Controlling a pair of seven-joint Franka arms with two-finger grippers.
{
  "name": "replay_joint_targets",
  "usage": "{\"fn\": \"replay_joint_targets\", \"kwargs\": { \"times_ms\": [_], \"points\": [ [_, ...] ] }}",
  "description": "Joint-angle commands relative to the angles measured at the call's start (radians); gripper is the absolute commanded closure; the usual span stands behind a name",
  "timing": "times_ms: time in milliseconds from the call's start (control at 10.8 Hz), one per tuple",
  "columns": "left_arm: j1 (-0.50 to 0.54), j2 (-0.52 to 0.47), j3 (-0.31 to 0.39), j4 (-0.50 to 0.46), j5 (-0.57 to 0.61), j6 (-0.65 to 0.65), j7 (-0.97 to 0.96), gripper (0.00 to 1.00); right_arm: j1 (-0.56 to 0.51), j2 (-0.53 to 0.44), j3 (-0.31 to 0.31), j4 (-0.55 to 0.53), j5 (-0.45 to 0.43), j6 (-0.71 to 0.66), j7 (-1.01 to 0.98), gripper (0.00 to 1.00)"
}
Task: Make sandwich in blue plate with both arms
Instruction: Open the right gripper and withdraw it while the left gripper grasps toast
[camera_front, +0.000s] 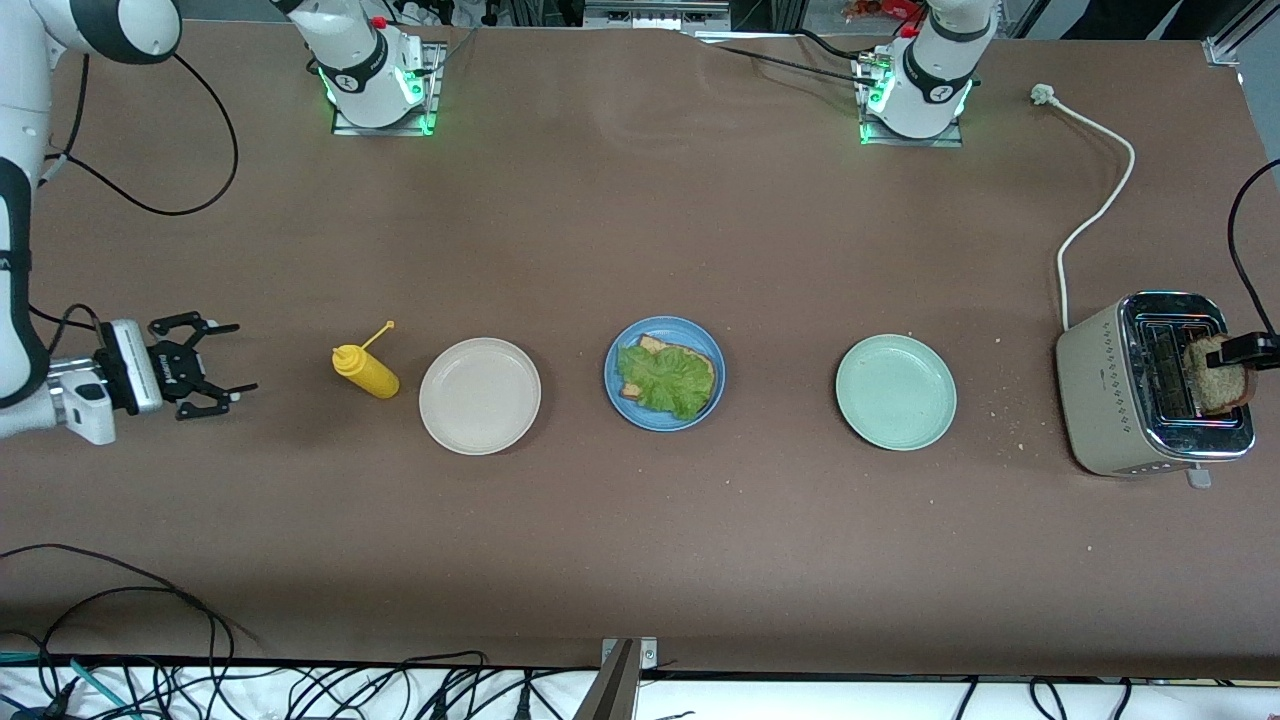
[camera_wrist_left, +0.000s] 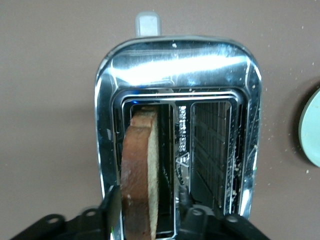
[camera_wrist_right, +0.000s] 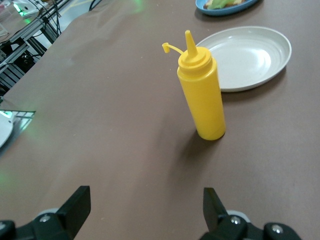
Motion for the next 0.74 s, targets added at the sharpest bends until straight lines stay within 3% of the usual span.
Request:
{"fn": "replay_joint_targets", "kwargs": {
  "times_ms": [0, 462, 647],
  "points": [
    [-0.001, 0.023, -0.010, 0.045, -0.026, -0.007, -0.058, 1.00, 0.007, -0.108, -0.004, -0.027, -0.087, -0.029, 0.174, 0.00],
    [-0.002, 0.005, -0.021, 0.081, -0.017, -0.049, -0.046, 1.00, 0.059, -0.367, -0.002, -0.106, -0.202, -0.018, 0.508, 0.00],
    [-0.046, -0.001, -0.024, 0.220, -0.012, -0.201, -0.047, 1.00, 0.069, -0.471, -0.004, -0.161, -0.215, -0.001, 0.643, 0.00]
  ]
}}
